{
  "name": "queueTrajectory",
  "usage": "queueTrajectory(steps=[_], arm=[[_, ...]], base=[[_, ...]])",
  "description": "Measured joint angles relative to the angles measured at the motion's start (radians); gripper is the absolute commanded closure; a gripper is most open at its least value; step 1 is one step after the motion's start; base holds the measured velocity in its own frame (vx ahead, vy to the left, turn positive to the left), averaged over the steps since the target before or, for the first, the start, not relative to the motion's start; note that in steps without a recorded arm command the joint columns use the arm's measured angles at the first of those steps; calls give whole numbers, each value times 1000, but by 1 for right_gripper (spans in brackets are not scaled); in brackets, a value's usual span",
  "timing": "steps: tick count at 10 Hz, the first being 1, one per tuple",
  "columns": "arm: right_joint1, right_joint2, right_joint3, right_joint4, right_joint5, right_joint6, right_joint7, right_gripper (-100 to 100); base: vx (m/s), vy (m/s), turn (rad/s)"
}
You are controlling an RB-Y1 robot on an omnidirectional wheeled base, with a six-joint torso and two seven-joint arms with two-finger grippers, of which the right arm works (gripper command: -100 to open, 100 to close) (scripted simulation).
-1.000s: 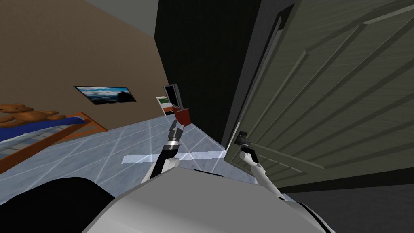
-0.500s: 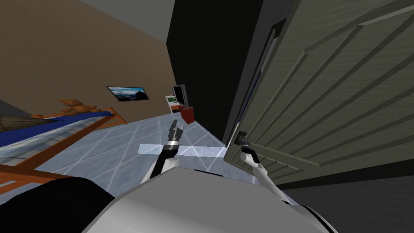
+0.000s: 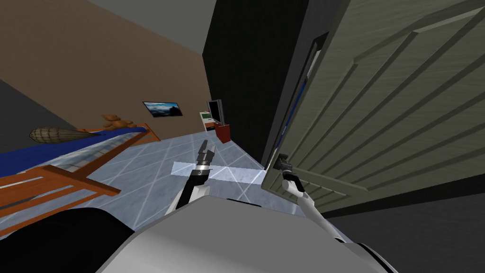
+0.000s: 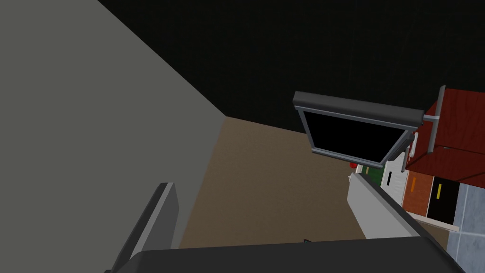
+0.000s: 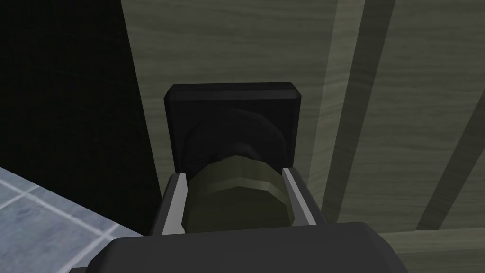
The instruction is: Pull the door open
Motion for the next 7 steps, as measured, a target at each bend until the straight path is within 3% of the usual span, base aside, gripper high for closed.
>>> queueTrajectory(steps=[5,7], arm=[[19,-34,59,-29,9,-6,-51,100],[23,-39,73,-34,11,-5,-61,100]], base=[[-197,-62,85],[-98,-40,59]])
